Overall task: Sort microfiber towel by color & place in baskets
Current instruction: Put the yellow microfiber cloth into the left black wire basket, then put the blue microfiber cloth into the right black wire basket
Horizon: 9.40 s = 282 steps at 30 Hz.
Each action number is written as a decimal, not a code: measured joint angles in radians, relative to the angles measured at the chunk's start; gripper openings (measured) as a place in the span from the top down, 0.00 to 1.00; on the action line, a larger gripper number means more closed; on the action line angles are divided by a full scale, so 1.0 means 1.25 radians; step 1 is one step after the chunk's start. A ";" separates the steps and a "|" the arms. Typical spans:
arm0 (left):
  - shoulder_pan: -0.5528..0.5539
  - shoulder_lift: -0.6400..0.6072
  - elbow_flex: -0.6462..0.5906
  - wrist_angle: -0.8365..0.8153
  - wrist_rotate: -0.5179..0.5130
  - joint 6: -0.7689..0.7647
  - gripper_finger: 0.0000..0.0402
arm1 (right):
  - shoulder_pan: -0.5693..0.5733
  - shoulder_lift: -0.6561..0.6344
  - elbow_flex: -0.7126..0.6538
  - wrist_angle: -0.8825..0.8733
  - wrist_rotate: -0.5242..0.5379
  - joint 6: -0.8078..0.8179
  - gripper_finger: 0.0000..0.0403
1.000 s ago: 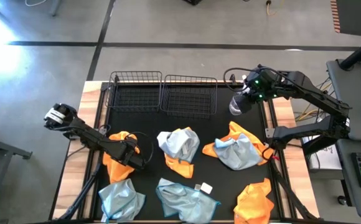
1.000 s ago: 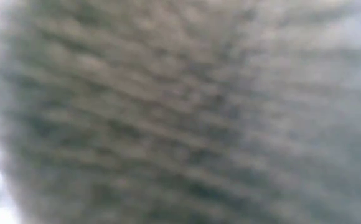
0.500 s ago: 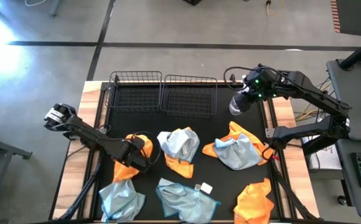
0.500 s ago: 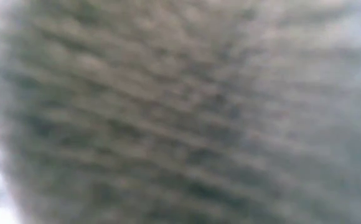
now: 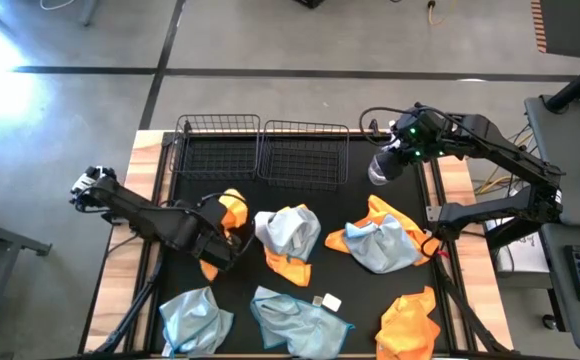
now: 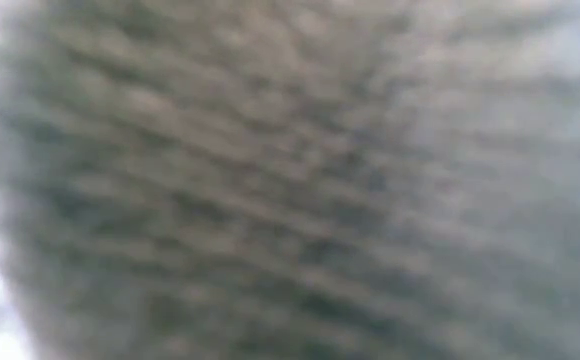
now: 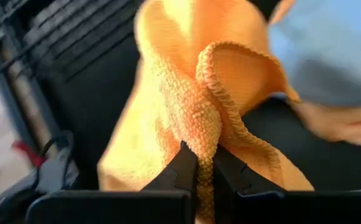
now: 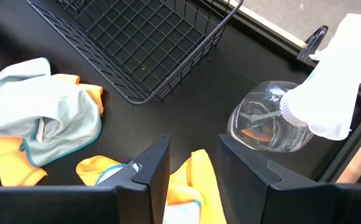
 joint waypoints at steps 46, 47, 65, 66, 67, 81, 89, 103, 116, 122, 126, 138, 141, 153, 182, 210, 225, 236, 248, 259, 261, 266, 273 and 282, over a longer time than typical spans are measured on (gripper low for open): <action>0.270 -0.001 0.478 -0.001 -0.634 0.606 0.98 | 0.000 0.000 -0.107 0.068 0.000 -0.027 0.69; 0.290 -0.001 0.477 0.000 -0.634 0.609 0.98 | 0.000 0.000 -0.107 0.069 0.000 -0.027 0.69; 0.572 -0.001 0.440 0.000 -0.621 0.654 0.98 | 0.000 0.000 -0.107 0.078 0.000 -0.043 0.69; 0.589 -0.001 0.435 0.000 -0.620 0.654 0.98 | 0.000 0.000 -0.107 0.078 0.000 -0.043 0.69; 0.604 -0.001 0.431 0.000 -0.618 0.654 0.98 | 0.000 0.000 -0.107 0.078 0.000 -0.043 0.69; 0.753 0.000 0.425 0.013 -0.545 0.722 0.98 | 0.000 0.000 -0.107 0.081 0.000 -0.076 0.69; 0.797 0.000 0.425 0.109 -0.501 0.851 0.98 | 0.000 0.000 -0.107 0.081 0.000 -0.082 0.69; 0.836 0.004 0.417 0.178 -0.329 0.979 0.98 | 0.000 0.000 -0.107 0.081 0.000 -0.085 0.69; 0.837 0.002 0.266 0.108 -0.295 0.922 0.98 | 0.000 0.000 -0.107 0.081 0.000 -0.093 0.69; 0.837 0.001 0.189 0.107 -0.258 0.907 0.98 | 0.000 0.000 -0.107 0.081 0.000 -0.092 0.69; 0.836 0.001 0.163 0.109 -0.218 0.901 0.98 | 0.000 0.000 -0.107 0.081 0.000 -0.092 0.69; 0.842 0.001 0.142 0.107 -0.059 0.924 0.85 | 0.000 0.000 -0.107 0.081 0.000 -0.102 0.69; 0.842 0.001 0.142 0.107 -0.058 0.932 0.80 | 0.000 0.000 -0.107 0.081 0.000 -0.103 0.69; 0.848 0.001 0.142 0.106 -0.028 0.934 0.67 | 0.000 0.000 -0.107 0.081 0.000 -0.106 0.69; 0.429 0.001 0.142 0.123 0.189 0.766 0.68 | 0.000 0.000 -0.107 0.084 -0.002 -0.029 0.69; 0.183 0.164 0.142 0.390 0.184 0.692 0.68 | 0.000 0.000 -0.108 0.077 -0.002 -0.048 0.69; 0.189 0.304 0.142 0.433 0.167 0.527 0.68 | 0.000 0.000 -0.108 0.070 -0.005 -0.082 0.69; 0.194 0.352 0.142 0.511 0.166 0.496 0.68 | 0.000 0.000 -0.108 0.047 -0.005 -0.089 0.69; 0.216 0.400 0.142 0.496 0.098 0.498 0.68 | 0.000 0.000 -0.108 0.048 -0.005 -0.082 0.69; 0.235 0.451 0.142 0.485 0.097 0.503 0.68 | 0.000 0.000 -0.108 0.048 -0.008 -0.067 0.69; 0.235 0.465 0.142 0.485 0.097 0.500 0.68 | 0.000 0.000 -0.108 0.048 -0.008 -0.067 0.69; 0.235 0.494 0.143 0.489 0.101 0.482 0.68 | 0.000 0.000 -0.108 0.048 -0.009 -0.066 0.69; 0.235 0.514 0.144 0.494 0.107 0.472 0.68 | 0.000 0.000 -0.108 0.048 -0.008 -0.066 0.69; 0.235 0.516 0.144 0.494 0.117 0.455 0.74 | 0.000 0.000 -0.108 0.048 -0.008 -0.066 0.69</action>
